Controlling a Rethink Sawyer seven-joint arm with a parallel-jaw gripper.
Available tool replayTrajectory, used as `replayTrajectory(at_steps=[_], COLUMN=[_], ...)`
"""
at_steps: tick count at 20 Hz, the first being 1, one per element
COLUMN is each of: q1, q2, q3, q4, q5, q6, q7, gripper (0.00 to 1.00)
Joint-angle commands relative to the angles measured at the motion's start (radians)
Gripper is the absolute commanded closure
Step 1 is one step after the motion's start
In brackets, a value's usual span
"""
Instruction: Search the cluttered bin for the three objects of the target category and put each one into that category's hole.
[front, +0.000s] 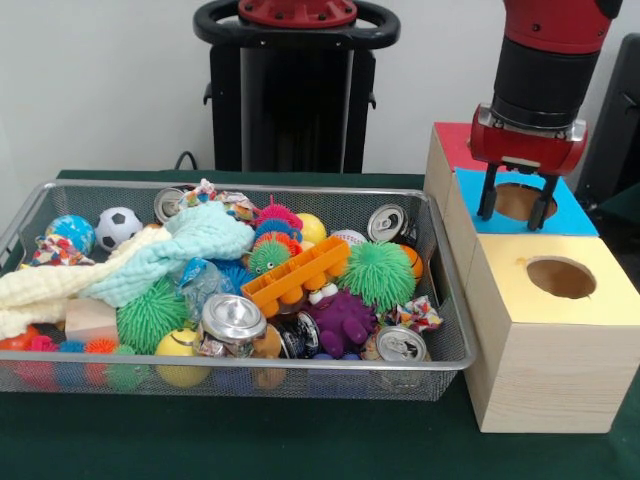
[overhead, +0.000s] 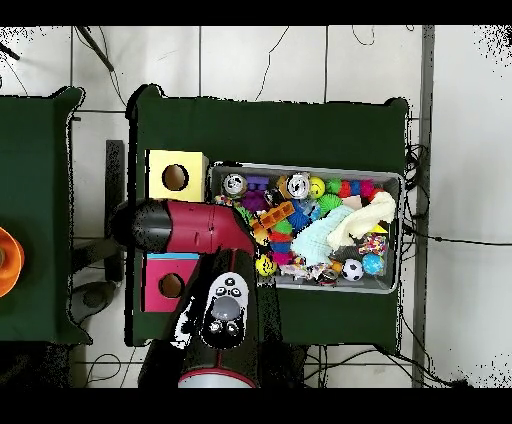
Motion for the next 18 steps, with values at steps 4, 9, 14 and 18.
replayTrajectory(at_steps=[4,9,14,18], q1=[-0.024,-0.020,-0.033,-0.090], q2=[-0.007,-0.004,-0.029,-0.072], q3=[0.041,0.036,0.034,0.039], q4=[-0.022,-0.027,-0.034,-0.031], q5=[-0.061,-0.074,-0.097,-0.121], q6=[0.144,0.123,0.168,0.203], q7=[0.027,0.036,0.021,-0.052], gripper=[1.00,1.00,1.00,1.00])
